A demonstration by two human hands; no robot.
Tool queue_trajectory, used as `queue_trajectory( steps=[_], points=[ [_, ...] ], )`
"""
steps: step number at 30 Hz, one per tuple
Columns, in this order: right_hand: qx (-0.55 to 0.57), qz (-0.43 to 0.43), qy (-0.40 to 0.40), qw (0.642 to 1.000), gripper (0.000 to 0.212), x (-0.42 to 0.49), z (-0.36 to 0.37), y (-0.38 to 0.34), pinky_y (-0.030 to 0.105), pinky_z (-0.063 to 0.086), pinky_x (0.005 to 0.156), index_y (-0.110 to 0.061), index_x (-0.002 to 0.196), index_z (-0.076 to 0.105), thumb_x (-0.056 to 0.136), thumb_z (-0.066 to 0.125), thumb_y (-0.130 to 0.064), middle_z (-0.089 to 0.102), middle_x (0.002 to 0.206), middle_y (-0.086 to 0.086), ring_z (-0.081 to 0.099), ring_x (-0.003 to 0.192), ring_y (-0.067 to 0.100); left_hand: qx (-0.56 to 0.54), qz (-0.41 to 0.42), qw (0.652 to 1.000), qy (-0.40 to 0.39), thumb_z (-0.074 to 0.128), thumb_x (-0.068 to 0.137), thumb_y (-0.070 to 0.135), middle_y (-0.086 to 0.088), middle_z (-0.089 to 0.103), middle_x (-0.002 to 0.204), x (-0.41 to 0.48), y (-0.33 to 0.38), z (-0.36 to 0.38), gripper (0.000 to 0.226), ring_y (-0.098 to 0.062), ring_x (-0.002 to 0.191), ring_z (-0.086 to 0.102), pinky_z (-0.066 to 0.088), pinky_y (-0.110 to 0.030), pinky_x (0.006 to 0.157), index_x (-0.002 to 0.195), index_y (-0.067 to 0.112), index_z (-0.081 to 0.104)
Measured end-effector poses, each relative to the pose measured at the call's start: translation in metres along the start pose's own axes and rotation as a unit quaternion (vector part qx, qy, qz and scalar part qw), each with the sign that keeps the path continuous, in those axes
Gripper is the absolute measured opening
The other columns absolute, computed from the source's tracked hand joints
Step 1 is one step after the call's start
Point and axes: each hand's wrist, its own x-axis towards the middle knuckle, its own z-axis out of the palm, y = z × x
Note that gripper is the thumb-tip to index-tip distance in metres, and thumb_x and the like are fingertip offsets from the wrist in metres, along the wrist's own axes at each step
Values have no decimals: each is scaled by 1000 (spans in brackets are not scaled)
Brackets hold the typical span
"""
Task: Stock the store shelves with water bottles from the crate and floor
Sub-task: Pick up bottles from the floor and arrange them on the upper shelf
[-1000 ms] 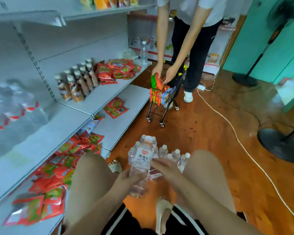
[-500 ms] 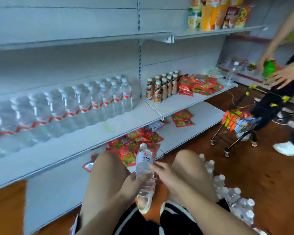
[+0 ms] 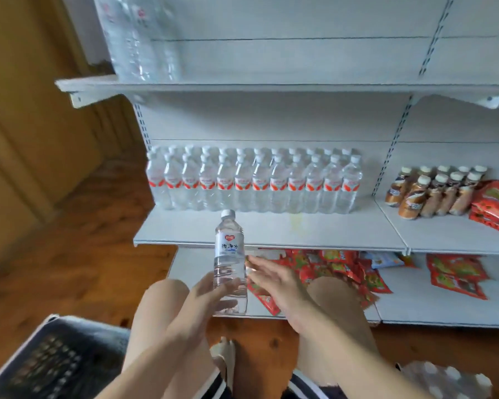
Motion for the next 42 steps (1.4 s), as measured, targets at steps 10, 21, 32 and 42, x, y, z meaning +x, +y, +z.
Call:
queue_trajectory(
  steps=[10, 21, 32, 42],
  points=[
    [-138, -237, -81, 958, 55, 71, 27, -154, 32, 58, 90, -49, 141, 50, 95, 70, -25, 61, 120, -16, 66, 106, 3, 32, 205, 977, 50, 69, 89, 27, -7, 69, 131, 26, 158, -34, 50, -32, 120, 66, 43, -59, 109, 137, 21, 58],
    [-95, -312, -123, 937, 85, 170, 66, -301, 41, 59, 91, -54, 151, 26, 85, 79, -39, 75, 108, -5, 75, 94, 13, 79, 303, 947, 76, 66, 91, 41, -8, 69, 128, 95, 312, -72, 46, -32, 126, 60, 34, -65, 113, 131, 19, 64],
    [-251, -310, -61, 915, 71, 310, 99, -371, 26, 55, 89, -38, 135, 50, 76, 89, -30, 68, 100, -12, 71, 90, 9, 387, 310, 848, 187, 61, 95, 53, 19, 73, 113, 185, 403, -143, 35, 3, 106, 65, 47, -22, 91, 126, 39, 66],
    [-398, -268, 35, 877, 61, 429, 135, -378, 30, 50, 91, -17, 129, 52, 79, 84, -32, 67, 124, 2, 64, 111, 20, 532, 222, 764, 290, 54, 99, 41, 2, 57, 133, 251, 394, -194, 40, -18, 123, 52, 43, -38, 104, 134, 23, 54]
  ],
)
